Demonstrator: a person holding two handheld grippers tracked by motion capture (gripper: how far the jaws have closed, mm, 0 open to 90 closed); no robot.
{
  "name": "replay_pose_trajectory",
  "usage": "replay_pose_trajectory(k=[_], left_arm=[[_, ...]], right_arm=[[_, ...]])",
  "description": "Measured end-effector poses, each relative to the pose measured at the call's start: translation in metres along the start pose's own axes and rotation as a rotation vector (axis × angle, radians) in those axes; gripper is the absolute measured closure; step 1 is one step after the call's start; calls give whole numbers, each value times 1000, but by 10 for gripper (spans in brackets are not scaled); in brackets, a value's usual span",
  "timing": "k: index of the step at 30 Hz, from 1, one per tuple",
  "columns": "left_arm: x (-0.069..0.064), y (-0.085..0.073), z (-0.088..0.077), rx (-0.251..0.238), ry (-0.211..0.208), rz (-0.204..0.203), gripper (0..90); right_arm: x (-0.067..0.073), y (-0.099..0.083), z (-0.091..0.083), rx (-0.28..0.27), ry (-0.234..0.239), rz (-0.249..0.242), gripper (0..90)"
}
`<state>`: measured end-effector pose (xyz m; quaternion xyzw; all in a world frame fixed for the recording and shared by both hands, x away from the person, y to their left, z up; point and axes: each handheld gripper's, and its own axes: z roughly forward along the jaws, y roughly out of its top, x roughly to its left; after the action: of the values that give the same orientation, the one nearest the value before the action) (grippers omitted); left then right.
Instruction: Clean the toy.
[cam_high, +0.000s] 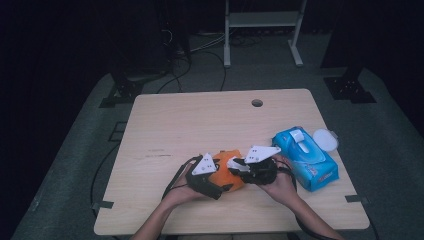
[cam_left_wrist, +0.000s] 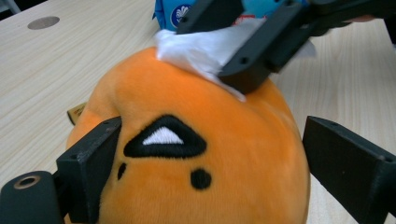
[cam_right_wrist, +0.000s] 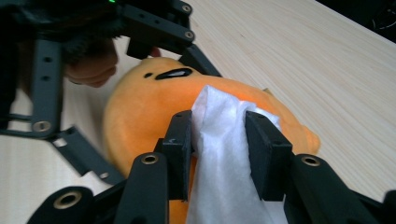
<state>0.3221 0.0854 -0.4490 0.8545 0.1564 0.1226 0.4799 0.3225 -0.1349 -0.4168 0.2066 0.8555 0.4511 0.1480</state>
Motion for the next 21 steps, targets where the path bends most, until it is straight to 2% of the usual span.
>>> replay_pose_trajectory(k=[2,5,9,12,14,18,21], left_arm=[[1,0,1,6,2,2,91],[3,4,-3,12,13,-4,78],[2,10,-11,4,48,-36,80],[-1,11,-13,-4,68,-50,101],[-2,9,-14,3,81,-28,145],[1,5,-16,9,72,-23,216],[7,2,-18,-3,63,-44,227]], right_arm=[[-3,0,3,8,-1,10,644],[-6,-4,5,41,-6,37,740],[-7,-7,3,44,-8,62,775],[-4,-7,1,49,-26,51,784],[-2,-7,-1,57,-39,42,795],[-5,-6,-9,60,-29,59,808],[-10,-8,-18,73,-41,70,812]])
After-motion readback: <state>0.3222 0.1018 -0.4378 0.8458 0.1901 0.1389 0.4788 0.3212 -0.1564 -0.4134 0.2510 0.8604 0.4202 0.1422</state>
